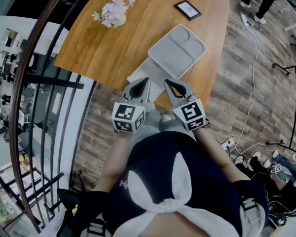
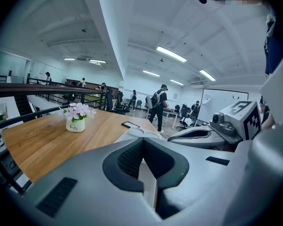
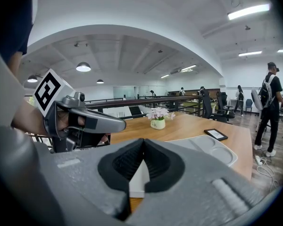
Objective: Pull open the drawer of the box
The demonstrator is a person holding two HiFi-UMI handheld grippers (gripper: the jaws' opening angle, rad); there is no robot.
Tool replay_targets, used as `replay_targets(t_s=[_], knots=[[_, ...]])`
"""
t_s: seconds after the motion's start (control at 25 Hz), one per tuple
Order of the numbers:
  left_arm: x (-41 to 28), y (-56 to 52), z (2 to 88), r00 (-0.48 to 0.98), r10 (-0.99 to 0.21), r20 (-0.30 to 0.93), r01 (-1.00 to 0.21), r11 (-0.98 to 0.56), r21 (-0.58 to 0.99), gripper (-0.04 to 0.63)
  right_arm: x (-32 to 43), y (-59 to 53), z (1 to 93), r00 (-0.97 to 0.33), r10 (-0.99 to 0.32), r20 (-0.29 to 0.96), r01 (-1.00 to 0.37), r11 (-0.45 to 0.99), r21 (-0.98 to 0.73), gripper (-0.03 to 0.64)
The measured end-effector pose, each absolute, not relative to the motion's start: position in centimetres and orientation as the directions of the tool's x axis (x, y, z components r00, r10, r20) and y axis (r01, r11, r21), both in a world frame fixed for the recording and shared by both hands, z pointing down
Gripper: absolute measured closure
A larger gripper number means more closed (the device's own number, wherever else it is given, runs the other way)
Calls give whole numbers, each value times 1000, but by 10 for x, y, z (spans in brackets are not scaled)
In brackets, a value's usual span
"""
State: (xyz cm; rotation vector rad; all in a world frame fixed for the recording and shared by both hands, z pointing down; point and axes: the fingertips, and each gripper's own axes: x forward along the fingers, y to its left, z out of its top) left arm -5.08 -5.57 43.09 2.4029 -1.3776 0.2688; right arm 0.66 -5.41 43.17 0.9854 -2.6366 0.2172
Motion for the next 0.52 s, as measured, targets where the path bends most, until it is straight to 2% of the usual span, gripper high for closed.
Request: replay_targets(t_s=[0.52], knots=[[-47, -58, 437, 502, -793, 344, -864, -451, 222, 578, 14, -57, 437, -702, -617, 356, -669, 742, -34, 620]])
